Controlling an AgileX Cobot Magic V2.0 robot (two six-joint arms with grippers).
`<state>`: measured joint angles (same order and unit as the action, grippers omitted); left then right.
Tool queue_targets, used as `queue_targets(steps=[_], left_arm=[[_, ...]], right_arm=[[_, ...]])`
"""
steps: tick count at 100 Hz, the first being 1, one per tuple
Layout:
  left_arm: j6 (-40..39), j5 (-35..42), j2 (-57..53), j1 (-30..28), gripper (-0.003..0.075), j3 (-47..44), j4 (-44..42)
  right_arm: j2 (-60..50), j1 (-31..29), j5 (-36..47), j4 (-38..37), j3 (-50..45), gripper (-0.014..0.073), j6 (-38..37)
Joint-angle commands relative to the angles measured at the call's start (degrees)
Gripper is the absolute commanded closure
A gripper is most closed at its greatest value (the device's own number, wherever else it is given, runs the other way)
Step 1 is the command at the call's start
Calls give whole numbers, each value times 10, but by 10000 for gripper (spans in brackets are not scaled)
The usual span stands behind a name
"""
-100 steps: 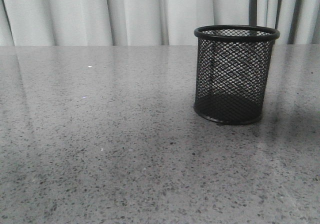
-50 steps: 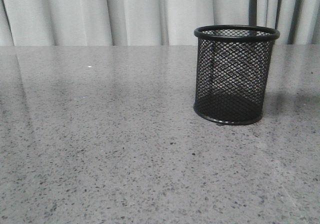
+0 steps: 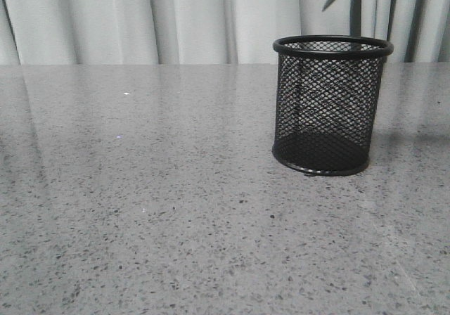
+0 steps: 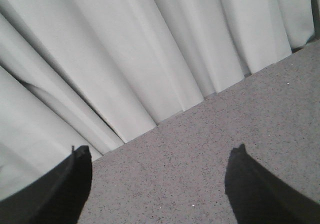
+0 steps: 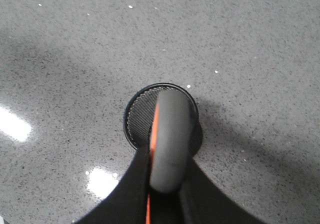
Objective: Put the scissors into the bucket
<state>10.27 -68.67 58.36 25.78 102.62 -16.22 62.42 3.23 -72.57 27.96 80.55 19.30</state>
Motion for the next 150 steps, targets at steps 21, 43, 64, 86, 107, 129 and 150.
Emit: queue_targets(steps=[21, 43, 64, 86, 107, 129, 150], left_arm=[[-8, 38, 0, -2, 209, 11, -1], [-8, 38, 0, -2, 209, 11, 0], [-8, 38, 0, -2, 209, 11, 0], [-8, 38, 0, -2, 209, 11, 0], [-8, 38, 0, -2, 209, 11, 0], [-8, 38, 0, -2, 209, 11, 0], [-8, 38, 0, -2, 209, 11, 0]], right_arm=[[22, 11, -21, 5, 20, 641, -3], [63, 45, -20, -21, 20, 641, -4], [101, 48, -20, -25, 20, 641, -4], [131, 50, -17, -23, 20, 641, -5], [148, 50, -16, -18, 20, 640, -5], [154, 50, -17, -18, 20, 501, -5], [150, 50, -20, -18, 24, 294, -5]])
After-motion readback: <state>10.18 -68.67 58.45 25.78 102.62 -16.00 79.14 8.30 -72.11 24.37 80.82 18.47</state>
